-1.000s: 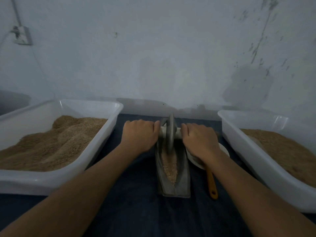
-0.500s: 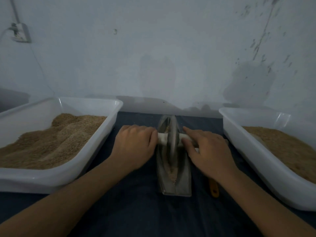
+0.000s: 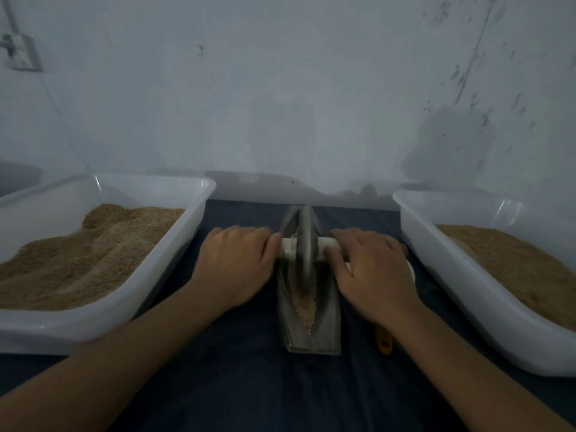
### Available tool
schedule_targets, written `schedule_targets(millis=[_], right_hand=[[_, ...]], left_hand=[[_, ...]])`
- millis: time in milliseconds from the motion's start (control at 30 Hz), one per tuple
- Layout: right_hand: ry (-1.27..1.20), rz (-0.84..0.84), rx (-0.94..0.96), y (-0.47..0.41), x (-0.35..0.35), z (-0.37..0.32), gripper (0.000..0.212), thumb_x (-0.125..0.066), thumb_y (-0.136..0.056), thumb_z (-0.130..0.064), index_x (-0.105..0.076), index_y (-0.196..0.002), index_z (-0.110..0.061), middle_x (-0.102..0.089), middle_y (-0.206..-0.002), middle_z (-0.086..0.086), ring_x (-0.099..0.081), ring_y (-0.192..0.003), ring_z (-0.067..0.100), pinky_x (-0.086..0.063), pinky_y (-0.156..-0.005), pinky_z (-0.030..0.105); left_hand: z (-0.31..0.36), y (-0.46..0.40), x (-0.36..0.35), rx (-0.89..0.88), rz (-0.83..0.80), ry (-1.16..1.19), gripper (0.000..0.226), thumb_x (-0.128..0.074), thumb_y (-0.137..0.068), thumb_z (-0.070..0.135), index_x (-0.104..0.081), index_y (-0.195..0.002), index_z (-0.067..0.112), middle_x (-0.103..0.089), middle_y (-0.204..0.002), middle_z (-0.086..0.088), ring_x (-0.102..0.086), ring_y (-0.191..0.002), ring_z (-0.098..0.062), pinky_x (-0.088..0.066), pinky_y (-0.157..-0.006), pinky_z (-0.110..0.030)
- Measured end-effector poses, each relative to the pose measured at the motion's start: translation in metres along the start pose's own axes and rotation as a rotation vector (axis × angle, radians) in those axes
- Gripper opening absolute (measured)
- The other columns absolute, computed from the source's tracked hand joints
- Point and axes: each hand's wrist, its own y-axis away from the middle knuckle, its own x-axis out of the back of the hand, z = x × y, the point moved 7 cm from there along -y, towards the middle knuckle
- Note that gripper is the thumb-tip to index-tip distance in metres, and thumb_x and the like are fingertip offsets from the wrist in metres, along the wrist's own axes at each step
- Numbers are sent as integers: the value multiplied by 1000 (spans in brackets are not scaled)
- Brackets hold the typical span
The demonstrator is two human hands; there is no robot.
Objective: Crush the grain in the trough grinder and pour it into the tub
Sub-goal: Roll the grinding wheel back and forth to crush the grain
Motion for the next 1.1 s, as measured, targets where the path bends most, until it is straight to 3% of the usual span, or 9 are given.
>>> schedule_targets(millis=[100,200,367,533,633,733,800,933,1100], right_hand=[[-29,66,67,26,19,-9,50,-32,-104,-56,-53,-143,-34,-58,-136,-17,-49,-129,8,-31,-115,39],[-23,87,101,33,24,-14,50,-34,-104,-54,-51,-146,-33,-57,-140,-17,-47,-134,8,-28,-117,36],[39,-11,0,-2,4,-6,52,-26,-104,-57,-56,-140,-35,-64,-132,-13,-57,-118,13,-36,-101,39],[15,-172,-144,-53,-27,18,58,-11,-102,-57,-62,-101,-28,-67,-106,-1,-62,-98,27,-38,-82,43],[14,-181,-174,-65,-34,22,57,-13,-104,-55,-62,-101,-25,-68,-107,2,-62,-99,30,-41,-88,47],[48,-69,-116,-54,-24,13,51,-18,-105,-52,-58,-90,-25,-61,-91,-4,-61,-91,27,-38,-81,43],[77,-9,-35,-38,-15,3,48,-20,-105,-52,-61,-98,-28,-63,-95,-7,-59,-92,22,-38,-84,42],[17,73,79,2,10,-9,46,-27,-106,-52,-60,-132,-34,-65,-118,-16,-57,-109,11,-32,-98,34],[-11,133,122,30,27,-13,45,-34,-106,-52,-56,-141,-34,-64,-128,-19,-55,-119,6,-29,-102,28]], left_hand=[[1,39,14,-74,51,118,45,-26,-108,51,-66,-116,33,-71,-103,14,-64,-87,-10,-47,-79,-33],[0,52,19,-110,89,105,42,-29,-109,50,-63,-123,32,-71,-111,13,-65,-94,-9,-44,-78,-31],[0,7,0,-10,32,-46,55,-16,-105,55,-61,-86,30,-66,-79,9,-62,-70,-17,-38,-65,-33],[-7,-67,-26,149,-34,-184,60,-20,-101,53,-50,-61,19,-52,-64,0,-44,-57,-23,-34,-64,-36],[-12,-82,-32,222,-60,-144,57,-24,-101,51,-49,-60,20,-45,-64,0,-43,-59,-22,-32,-62,-35],[-8,-62,-28,105,-21,-247,46,-18,-98,42,-52,-78,18,-43,-64,2,-37,-53,-19,-28,-57,-33],[-6,-34,-21,45,23,-219,35,-22,-103,39,-49,-87,23,-42,-66,6,-41,-55,-22,-28,-56,-32],[-5,18,1,33,65,-11,49,-18,-106,52,-53,-80,30,-57,-71,11,-54,-62,-14,-38,-63,-34],[5,44,17,-36,127,-52,40,-20,-106,49,-52,-85,34,-53,-70,13,-47,-59,-11,-30,-59,-32]])
